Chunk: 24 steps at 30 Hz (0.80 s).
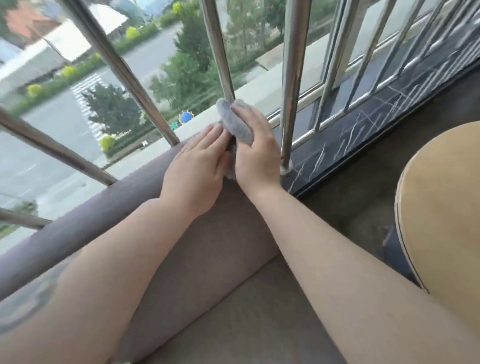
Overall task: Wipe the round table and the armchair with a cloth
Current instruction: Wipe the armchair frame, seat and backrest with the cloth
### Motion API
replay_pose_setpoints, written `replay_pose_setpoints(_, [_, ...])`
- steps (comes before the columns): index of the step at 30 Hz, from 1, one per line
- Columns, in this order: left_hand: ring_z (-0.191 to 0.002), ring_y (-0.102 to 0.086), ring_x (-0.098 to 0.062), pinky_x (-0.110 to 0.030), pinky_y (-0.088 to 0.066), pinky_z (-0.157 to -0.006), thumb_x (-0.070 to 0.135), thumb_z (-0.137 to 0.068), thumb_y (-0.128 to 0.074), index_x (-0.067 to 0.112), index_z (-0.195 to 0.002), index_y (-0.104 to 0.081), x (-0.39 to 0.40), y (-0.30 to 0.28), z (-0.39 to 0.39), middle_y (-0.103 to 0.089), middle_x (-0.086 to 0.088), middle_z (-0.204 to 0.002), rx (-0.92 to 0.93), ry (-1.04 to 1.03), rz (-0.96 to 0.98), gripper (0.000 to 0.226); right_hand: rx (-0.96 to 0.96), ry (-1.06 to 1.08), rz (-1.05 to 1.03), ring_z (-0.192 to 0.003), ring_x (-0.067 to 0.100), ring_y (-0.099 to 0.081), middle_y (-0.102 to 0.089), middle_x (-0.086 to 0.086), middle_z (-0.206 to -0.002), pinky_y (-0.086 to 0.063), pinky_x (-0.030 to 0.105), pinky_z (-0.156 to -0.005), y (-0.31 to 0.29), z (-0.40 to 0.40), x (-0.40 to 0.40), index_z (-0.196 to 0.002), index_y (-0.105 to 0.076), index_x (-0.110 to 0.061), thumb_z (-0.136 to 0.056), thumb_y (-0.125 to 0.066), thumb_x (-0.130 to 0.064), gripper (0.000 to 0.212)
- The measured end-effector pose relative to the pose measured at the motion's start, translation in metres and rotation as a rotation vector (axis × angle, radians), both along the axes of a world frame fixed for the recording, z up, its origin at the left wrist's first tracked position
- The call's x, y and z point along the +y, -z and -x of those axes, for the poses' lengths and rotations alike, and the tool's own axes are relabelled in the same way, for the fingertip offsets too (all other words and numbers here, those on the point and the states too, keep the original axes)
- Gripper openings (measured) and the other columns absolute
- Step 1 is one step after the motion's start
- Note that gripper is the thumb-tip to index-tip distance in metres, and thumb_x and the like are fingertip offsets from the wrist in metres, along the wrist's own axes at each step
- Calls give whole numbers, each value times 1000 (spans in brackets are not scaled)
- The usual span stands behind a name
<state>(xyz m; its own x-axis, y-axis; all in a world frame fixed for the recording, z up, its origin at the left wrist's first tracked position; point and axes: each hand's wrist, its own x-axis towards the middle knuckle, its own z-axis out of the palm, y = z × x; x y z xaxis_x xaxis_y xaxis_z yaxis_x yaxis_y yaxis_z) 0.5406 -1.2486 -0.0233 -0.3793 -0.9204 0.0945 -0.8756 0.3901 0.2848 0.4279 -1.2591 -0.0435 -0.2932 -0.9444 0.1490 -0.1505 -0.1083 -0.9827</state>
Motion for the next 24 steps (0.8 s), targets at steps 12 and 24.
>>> replay_pose_setpoints(12, [-131, -46, -27, -42, -40, -107, 30, -107, -30, -5, -129, -57, -28, 10, -10, -57, -17, -136, -164, 271, 278, 49, -476, -300, -45, -118, 7, -57, -65, -4, -122, -43, 31, -103, 16, 36, -1, -123, -62, -19, -94, -57, -27, 31])
replay_pose_setpoints(24, [-135, -41, -30, -38, -32, -116, 21, -106, -33, -8, -136, -46, -26, 14, -12, -47, -18, -142, -220, 334, 294, 44, -228, -128, 127, -130, 12, -47, -56, 2, -136, -40, 38, -107, 42, 23, 7, -134, -54, -13, -97, -53, -21, 37])
